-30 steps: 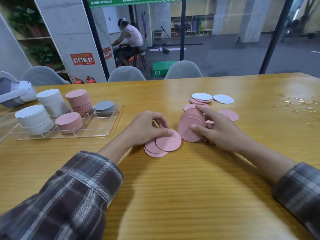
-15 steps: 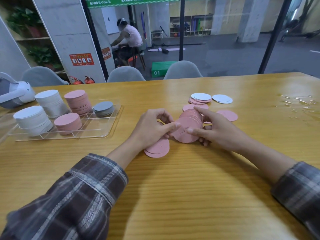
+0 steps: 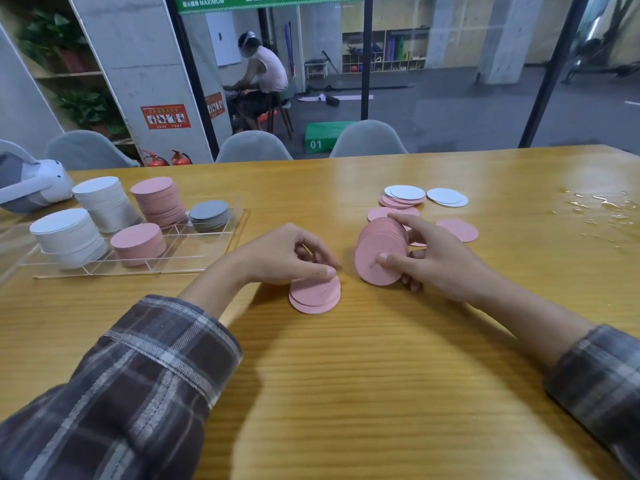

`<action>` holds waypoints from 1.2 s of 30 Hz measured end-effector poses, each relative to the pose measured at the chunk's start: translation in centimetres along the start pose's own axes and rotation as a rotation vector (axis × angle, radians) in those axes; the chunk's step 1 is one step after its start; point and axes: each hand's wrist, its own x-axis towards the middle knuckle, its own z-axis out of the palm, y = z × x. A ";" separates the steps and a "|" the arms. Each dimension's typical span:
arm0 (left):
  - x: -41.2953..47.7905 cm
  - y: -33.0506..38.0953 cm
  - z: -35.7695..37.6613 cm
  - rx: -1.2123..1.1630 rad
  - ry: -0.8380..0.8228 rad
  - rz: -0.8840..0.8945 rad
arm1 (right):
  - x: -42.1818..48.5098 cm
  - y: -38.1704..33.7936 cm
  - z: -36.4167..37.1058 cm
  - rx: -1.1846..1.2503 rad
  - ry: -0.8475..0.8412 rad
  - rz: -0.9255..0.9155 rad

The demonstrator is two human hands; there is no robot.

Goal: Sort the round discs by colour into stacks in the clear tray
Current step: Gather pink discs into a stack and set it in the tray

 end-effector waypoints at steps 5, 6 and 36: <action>-0.1 0.2 0.1 -0.023 0.007 0.002 | -0.1 0.2 0.0 0.001 0.005 0.005; -0.1 0.3 0.2 -0.014 0.020 0.006 | -0.1 0.2 0.0 0.003 0.006 0.006; 1.2 2.6 4.2 -0.192 0.410 0.181 | -0.5 -1.0 -0.3 0.022 -0.024 0.018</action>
